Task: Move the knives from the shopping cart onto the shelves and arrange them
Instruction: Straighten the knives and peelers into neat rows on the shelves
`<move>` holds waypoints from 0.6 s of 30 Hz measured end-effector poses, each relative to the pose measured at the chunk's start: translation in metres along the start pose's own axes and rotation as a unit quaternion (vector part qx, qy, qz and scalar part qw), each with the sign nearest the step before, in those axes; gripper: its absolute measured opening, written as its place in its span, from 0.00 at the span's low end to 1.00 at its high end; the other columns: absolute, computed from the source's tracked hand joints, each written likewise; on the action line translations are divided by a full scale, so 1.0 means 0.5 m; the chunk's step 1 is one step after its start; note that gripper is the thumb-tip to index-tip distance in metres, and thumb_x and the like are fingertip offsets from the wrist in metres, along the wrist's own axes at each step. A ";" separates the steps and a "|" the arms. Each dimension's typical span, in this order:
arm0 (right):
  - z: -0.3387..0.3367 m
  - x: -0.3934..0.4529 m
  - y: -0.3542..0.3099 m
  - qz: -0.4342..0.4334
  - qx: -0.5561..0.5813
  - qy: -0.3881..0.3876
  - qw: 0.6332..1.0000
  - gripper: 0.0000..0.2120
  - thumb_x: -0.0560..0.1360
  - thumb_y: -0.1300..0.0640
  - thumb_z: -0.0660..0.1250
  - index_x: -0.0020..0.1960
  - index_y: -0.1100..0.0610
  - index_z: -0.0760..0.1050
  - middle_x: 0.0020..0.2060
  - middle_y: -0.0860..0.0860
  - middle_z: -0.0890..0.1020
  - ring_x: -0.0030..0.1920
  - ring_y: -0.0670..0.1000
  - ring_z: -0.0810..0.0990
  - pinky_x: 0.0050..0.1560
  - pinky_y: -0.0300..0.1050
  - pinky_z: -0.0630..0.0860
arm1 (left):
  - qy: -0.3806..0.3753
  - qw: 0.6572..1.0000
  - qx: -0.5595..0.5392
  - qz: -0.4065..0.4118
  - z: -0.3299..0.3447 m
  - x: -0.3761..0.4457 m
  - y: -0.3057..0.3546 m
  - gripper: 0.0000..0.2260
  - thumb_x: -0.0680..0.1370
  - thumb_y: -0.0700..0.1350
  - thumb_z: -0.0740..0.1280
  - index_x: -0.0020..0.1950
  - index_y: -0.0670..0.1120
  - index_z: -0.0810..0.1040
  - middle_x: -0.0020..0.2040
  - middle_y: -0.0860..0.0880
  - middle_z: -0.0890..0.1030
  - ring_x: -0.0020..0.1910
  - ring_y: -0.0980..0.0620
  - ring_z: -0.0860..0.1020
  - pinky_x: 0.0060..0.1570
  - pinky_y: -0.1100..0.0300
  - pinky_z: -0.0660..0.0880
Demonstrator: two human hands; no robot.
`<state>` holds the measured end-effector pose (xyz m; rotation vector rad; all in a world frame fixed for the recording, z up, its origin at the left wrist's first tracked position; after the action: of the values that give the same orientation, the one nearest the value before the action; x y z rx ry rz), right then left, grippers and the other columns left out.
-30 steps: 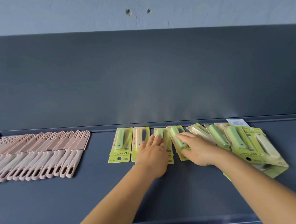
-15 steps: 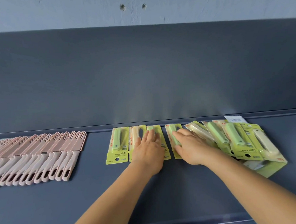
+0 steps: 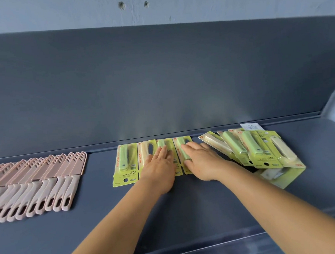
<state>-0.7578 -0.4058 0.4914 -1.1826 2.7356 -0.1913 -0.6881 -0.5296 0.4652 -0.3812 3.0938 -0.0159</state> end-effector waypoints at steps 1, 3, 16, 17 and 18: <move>-0.002 -0.002 0.000 0.003 0.006 0.001 1.000 0.26 0.82 0.51 0.52 0.78 0.52 0.48 0.77 0.48 0.54 0.74 0.56 0.55 0.72 0.52 0.59 | 0.003 1.000 -0.006 -0.002 -0.001 -0.002 0.000 0.25 0.83 0.46 0.50 0.78 0.43 0.46 0.79 0.46 0.44 0.78 0.47 0.44 0.75 0.50 0.49; -0.006 -0.011 0.009 0.013 0.013 0.015 1.000 0.28 0.82 0.50 0.52 0.78 0.51 0.45 0.77 0.48 0.52 0.76 0.55 0.53 0.74 0.52 0.55 | 0.019 1.000 -0.020 -0.001 -0.008 -0.008 0.006 0.26 0.83 0.45 0.51 0.78 0.43 0.44 0.79 0.46 0.43 0.78 0.48 0.44 0.75 0.51 0.49; -0.056 -0.090 0.230 0.096 -0.053 0.014 0.994 0.29 0.79 0.39 0.55 0.77 0.43 0.53 0.77 0.47 0.53 0.76 0.54 0.52 0.73 0.52 0.52 | 0.020 0.987 -0.096 0.126 -0.045 0.040 0.243 0.25 0.82 0.48 0.54 0.78 0.47 0.51 0.78 0.49 0.51 0.77 0.49 0.49 0.73 0.52 0.53; -0.060 -0.093 0.244 0.088 -0.060 0.016 0.994 0.27 0.79 0.40 0.54 0.76 0.43 0.54 0.76 0.47 0.55 0.75 0.53 0.54 0.73 0.51 0.53 | 0.018 0.988 -0.103 0.117 -0.045 0.049 0.260 0.24 0.83 0.49 0.53 0.78 0.47 0.51 0.78 0.49 0.51 0.77 0.49 0.49 0.73 0.52 0.52; -0.063 -0.094 0.258 0.081 -0.068 0.015 0.994 0.25 0.80 0.42 0.52 0.76 0.43 0.55 0.76 0.46 0.57 0.75 0.53 0.55 0.72 0.52 0.54 | 0.015 0.989 -0.106 0.104 -0.044 0.057 0.275 0.24 0.83 0.50 0.52 0.78 0.47 0.51 0.78 0.49 0.51 0.77 0.50 0.49 0.73 0.53 0.52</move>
<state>-0.8241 -0.2820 0.5035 -0.9874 2.8950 -0.0033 -0.7498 -0.4033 0.4849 -0.0593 3.1555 0.3161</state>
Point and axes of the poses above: each hand's wrist, its own x-axis towards the middle knuckle, its own z-axis out of the palm, y = z × x, the point moved 1 cm from there along x, towards the middle knuckle
